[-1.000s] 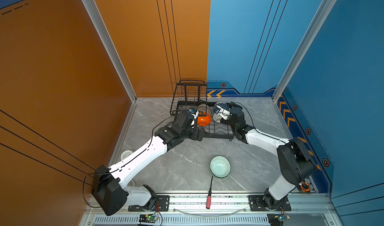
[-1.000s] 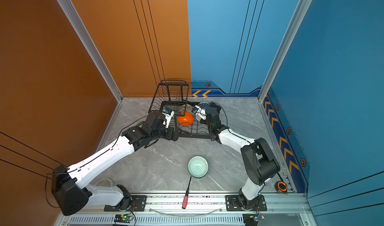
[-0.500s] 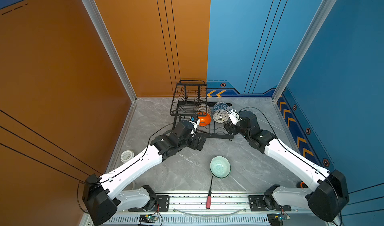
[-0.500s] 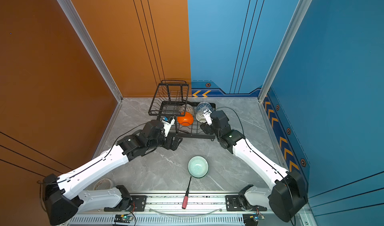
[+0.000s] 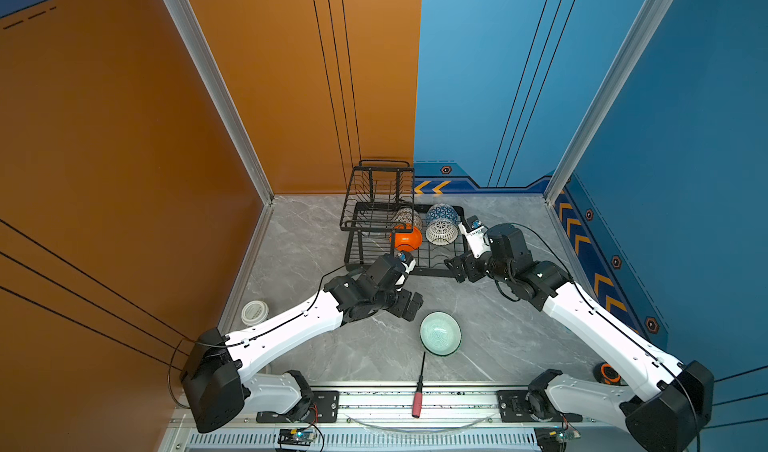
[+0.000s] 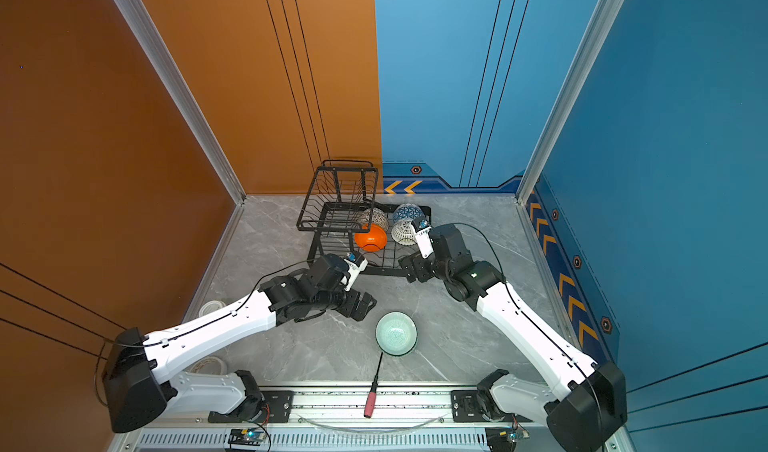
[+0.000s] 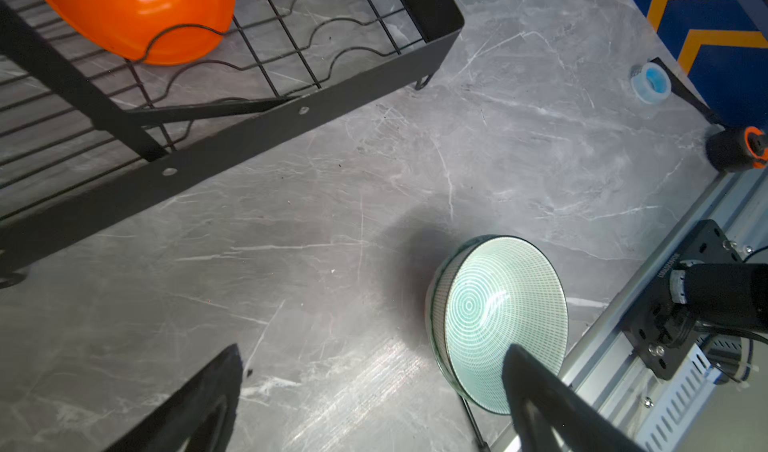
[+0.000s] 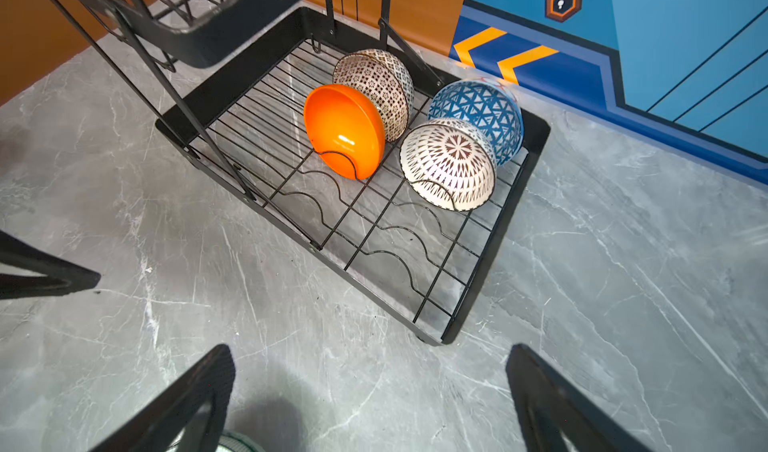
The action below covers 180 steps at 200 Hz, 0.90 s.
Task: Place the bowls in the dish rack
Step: 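Reach the left gripper to the pale green bowl rim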
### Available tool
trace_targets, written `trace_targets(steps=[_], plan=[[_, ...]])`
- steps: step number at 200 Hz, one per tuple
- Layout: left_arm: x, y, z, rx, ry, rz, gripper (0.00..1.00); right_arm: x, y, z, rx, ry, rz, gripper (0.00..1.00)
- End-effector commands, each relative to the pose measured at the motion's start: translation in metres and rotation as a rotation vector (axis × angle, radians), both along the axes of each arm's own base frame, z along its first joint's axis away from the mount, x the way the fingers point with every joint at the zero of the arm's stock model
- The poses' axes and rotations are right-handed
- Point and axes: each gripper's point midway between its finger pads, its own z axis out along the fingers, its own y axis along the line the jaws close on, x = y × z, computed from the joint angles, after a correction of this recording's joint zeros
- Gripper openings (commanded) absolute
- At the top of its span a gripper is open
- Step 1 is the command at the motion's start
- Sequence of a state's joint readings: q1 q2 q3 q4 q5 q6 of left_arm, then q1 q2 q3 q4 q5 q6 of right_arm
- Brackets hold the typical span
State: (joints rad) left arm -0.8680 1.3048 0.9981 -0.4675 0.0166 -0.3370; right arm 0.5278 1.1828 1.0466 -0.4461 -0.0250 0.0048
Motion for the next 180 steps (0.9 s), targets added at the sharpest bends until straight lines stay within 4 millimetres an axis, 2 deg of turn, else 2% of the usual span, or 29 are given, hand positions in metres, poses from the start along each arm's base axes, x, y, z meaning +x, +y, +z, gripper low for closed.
trace_targets(steps=[1, 22, 34, 37, 44, 77, 89, 91, 96, 134, 180], plan=[[-0.016, -0.013, -0.004, -0.011, 0.036, -0.067, 1.00, -0.001, -0.002, -0.003, 0.008, 0.049, -0.022, 1.00], [-0.025, -0.017, -0.016, 0.012, 0.062, -0.096, 0.94, 0.000, -0.002, -0.004, 0.006, 0.053, -0.022, 1.00], [-0.030, -0.021, -0.022, 0.022, 0.079, -0.111, 0.88, 0.000, -0.002, -0.005, 0.005, 0.054, -0.024, 1.00], [-0.031, -0.022, -0.024, 0.024, 0.082, -0.113, 0.83, 0.000, -0.002, -0.005, 0.005, 0.054, -0.024, 1.00], [-0.034, -0.025, -0.026, 0.028, 0.088, -0.124, 0.78, 0.000, -0.002, -0.005, 0.004, 0.056, -0.024, 1.00], [-0.039, -0.039, -0.035, 0.055, 0.107, -0.148, 0.64, -0.001, -0.005, -0.006, 0.003, 0.057, -0.031, 1.00], [-0.041, -0.041, -0.042, 0.073, 0.117, -0.150, 0.61, -0.001, -0.005, -0.008, 0.000, 0.060, -0.030, 1.00], [-0.038, -0.046, -0.034, 0.058, 0.104, -0.152, 0.60, -0.002, -0.005, -0.008, 0.001, 0.060, -0.031, 1.00], [-0.037, -0.049, -0.032, 0.055, 0.101, -0.152, 0.59, -0.002, -0.005, -0.008, 0.002, 0.061, -0.031, 1.00], [-0.040, -0.063, -0.044, 0.078, 0.127, -0.159, 0.49, -0.002, -0.007, -0.009, 0.002, 0.062, -0.034, 1.00], [-0.035, -0.065, -0.064, 0.157, 0.158, -0.120, 0.35, -0.004, -0.010, -0.011, -0.001, 0.065, -0.038, 1.00]])
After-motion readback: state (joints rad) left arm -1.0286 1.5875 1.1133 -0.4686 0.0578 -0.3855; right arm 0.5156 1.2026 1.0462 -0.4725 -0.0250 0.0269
